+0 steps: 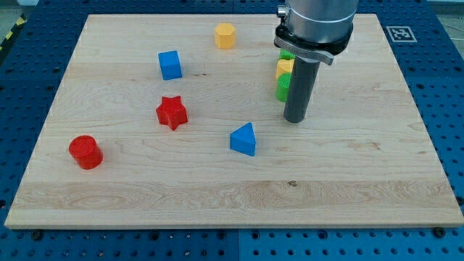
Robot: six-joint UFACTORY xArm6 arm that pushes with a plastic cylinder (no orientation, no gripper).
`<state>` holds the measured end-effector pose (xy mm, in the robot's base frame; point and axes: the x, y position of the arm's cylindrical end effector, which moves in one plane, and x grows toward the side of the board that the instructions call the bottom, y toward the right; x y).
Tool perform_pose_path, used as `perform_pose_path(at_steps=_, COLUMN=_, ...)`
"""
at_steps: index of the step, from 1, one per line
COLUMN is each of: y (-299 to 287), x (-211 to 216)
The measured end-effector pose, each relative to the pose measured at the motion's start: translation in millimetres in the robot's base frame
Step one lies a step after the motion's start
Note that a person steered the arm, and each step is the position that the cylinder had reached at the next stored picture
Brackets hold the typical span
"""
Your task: Move the blue triangle towards the green circle
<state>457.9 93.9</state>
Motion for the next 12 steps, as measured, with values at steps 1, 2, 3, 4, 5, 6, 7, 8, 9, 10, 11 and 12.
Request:
perform_pose_path(at_steps=1, y=5, x=2)
perform_pose_path(at_steps=2, y=18, x=21)
perform_pose_path(at_steps=3, y=18, x=26)
perform_pose_path(at_steps=4, y=18, x=46)
perform_pose_path(at_steps=5, y=18, x=46)
perform_pose_path(at_steps=6, y=18, x=47)
perform_pose_path(at_steps=7, y=18, x=50)
perform_pose_path(at_steps=8, y=18, x=60)
perform_pose_path(at_steps=9, y=18, x=76)
perform_pose_path(at_steps=10, y=18, x=90)
perform_pose_path(at_steps=11, y=18, x=98)
perform_pose_path(at_steps=12, y=7, x=119)
